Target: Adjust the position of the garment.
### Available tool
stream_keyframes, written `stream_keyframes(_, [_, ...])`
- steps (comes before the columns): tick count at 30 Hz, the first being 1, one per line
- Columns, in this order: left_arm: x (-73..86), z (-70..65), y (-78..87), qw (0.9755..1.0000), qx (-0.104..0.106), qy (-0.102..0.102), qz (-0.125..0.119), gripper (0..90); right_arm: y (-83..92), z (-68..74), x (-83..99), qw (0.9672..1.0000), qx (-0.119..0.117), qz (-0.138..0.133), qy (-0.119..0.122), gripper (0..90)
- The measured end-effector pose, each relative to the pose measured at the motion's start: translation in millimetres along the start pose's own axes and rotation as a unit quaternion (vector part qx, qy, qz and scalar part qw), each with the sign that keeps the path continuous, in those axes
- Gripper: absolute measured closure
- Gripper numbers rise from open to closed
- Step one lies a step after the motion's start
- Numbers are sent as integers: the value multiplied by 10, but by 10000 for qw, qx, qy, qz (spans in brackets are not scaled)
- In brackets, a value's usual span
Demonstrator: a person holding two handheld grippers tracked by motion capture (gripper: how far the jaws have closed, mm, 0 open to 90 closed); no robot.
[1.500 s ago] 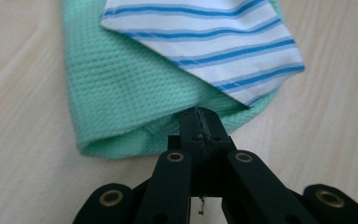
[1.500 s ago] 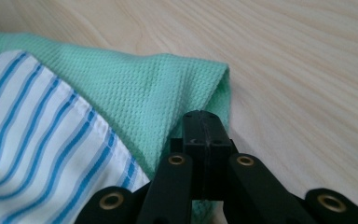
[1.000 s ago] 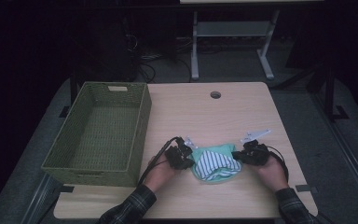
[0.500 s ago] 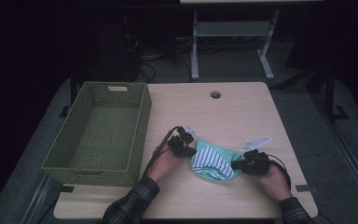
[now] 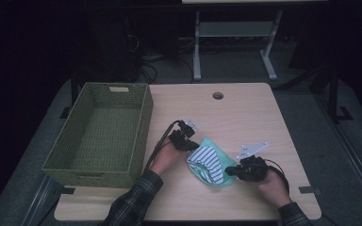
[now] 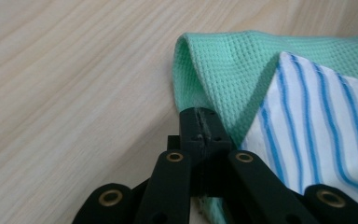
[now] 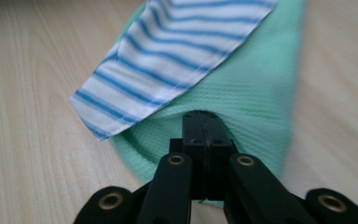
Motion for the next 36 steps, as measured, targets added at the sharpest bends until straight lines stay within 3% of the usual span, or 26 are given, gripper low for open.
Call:
stream_keyframes(3, [29,0,100,9999,-88,-52,-13,754,172,-83,-65,9992,108,-371,-62,818])
stream_keyframes(7, [47,-33,254,9999,-118,-13,-60,672,245,-203,-71,9982,253,-509,-204,809])
stream_keyframes(11, [54,-115,363,9999,-58,-57,-93,594,250,-369,-55,9972,407,-545,-312,860])
stream_keyframes(15, [90,-236,426,9999,94,-107,-54,542,164,-489,-16,9974,474,-379,-398,892])
stream_keyframes(19, [112,-351,462,9996,196,-183,-20,466,89,-437,2,9981,368,-246,-430,896])
stream_keyframes(26, [123,-508,462,9990,253,-363,-45,302,7,-279,-9,9995,211,-176,-185,897])
stream_keyframes(27, [135,-512,469,9985,242,-488,11,286,-2,-247,-9,9995,186,-142,-208,896])
stream_keyframes(31, [164,-578,441,9977,254,-624,77,239,-56,-139,-17,9999,76,-82,-71,896])
stream_keyframes(33, [189,-601,412,9973,251,-684,120,210,-76,-123,-21,9999,99,-67,29,892])
stream_keyframes(36, [225,-632,377,9968,276,-720,185,182,-58,-142,-24,9999,116,-99,-69,840])
Point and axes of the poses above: each handheld gripper's, and its own axes: y roughly backward along the jaws, x roughly out of its underside, z roughly to its left, the point moved 8 cm from there along -y, roughly forward along the jaws, and after that the axes turned 8 degrees about -y, right-handed, at the moved point
